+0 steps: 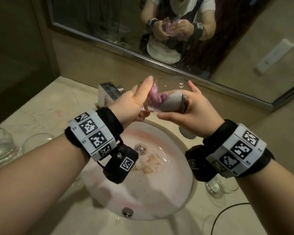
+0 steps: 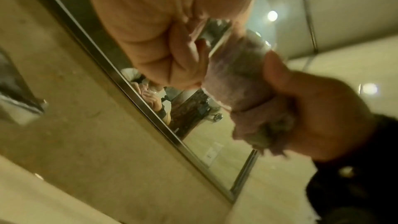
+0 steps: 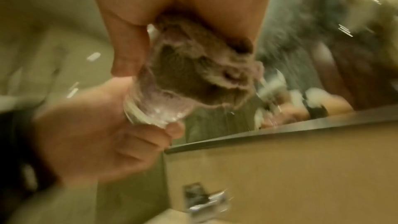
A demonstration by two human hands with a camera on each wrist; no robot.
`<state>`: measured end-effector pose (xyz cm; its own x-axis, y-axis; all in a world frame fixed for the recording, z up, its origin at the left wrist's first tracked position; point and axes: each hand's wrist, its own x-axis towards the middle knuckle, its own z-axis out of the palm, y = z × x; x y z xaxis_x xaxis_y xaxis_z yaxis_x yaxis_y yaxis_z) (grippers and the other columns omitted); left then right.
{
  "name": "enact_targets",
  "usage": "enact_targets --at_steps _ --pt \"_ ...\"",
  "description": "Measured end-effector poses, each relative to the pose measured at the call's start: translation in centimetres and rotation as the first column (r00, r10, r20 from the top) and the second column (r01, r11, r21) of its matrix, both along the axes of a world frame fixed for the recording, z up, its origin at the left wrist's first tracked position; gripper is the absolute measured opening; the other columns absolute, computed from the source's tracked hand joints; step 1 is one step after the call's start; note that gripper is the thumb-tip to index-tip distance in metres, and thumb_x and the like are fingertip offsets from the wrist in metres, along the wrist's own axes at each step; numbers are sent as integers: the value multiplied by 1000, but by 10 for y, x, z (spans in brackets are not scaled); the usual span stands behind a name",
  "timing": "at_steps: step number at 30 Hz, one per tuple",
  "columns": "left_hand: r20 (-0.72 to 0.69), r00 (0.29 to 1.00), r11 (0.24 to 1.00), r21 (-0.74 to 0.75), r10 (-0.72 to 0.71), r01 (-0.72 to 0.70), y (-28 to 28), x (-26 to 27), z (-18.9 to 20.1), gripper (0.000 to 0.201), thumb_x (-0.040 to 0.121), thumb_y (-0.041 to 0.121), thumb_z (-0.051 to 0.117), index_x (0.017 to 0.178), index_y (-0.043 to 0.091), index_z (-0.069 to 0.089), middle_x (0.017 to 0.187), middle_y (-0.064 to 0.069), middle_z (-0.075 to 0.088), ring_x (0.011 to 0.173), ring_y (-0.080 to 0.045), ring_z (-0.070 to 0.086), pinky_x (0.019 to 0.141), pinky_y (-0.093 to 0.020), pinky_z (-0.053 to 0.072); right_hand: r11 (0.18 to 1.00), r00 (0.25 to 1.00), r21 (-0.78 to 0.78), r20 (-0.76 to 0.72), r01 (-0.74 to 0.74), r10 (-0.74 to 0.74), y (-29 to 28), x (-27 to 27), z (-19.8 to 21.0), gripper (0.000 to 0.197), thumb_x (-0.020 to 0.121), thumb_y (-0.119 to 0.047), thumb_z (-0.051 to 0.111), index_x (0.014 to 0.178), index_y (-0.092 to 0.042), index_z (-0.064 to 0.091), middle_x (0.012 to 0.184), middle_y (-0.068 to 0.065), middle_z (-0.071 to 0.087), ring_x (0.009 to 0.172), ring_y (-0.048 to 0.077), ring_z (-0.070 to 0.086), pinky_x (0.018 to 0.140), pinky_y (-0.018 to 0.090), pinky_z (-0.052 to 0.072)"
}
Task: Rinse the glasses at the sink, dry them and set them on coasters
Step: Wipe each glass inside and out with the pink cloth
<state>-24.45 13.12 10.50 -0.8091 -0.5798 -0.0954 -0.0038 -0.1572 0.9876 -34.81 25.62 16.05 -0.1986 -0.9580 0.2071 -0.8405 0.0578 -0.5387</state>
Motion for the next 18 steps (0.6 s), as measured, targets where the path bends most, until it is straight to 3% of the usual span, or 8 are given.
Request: enact_targets --at_steps 1,3,6,8,10,12,14,18 --pt "-14 999 994 -98 48 -49 0 0 -4 45 90 61 39 102 19 52 81 -1 60 64 -11 55 56 -23 43 999 977 16 210 29 -31 0 5 -1 22 75 -26 76 86 -37 60 69 -27 63 71 -6 60 94 33 43" --pt "-117 993 947 -314 29 -65 -2 4 -8 40 90 53 45 115 22 38 94 7 57 84 -5 59 73 -24 47 995 812 31 576 94 -95 -1 10 -6 16 72 -18 74 82 -21 62 55 -12 62 47 1 52 50 16 44" --pt "-173 984 859 -508 -28 -65 -6 10 -14 47 85 37 47 122 17 26 100 17 48 87 24 51 76 -1 39 986 728 59 667 158 -156 -2 14 -12 16 68 -16 74 79 -15 63 52 -6 60 43 9 48 39 16 38" --pt "-101 993 849 -528 -55 -7 -11 12 -24 57 85 45 47 128 16 25 99 16 47 77 19 54 69 -4 42 983 797 51 579 176 -173 -4 12 -17 15 75 -8 73 82 -16 63 53 -10 61 47 3 53 45 15 43" --pt "-30 996 934 -352 -85 69 -13 14 -34 74 78 72 44 130 22 28 105 5 53 75 2 61 62 -18 49 986 935 74 312 152 -167 -8 7 -25 17 79 -16 73 91 -21 63 70 -17 65 71 -2 62 84 21 49" --pt "38 997 998 3 -62 62 -11 11 -46 84 76 81 27 132 20 39 119 -6 58 88 -15 66 57 -27 53 980 991 151 -34 131 -127 -11 6 -38 19 79 -28 72 91 -35 60 88 -24 60 105 0 57 118 37 8" --pt "117 991 969 245 -64 34 -7 12 -52 86 83 77 11 133 19 48 119 -9 64 90 -21 66 55 -25 53 976 986 183 -137 119 -95 -12 12 -49 26 79 -29 71 83 -43 51 86 -29 54 113 2 52 116 39 -11" --pt "141 981 933 352 -131 74 -5 23 -76 78 87 72 23 111 8 60 73 -6 58 46 -10 46 35 -13 32 987 986 111 -133 116 -101 -6 22 -79 31 78 -26 74 93 -43 52 84 -28 52 102 -3 49 116 41 -11"
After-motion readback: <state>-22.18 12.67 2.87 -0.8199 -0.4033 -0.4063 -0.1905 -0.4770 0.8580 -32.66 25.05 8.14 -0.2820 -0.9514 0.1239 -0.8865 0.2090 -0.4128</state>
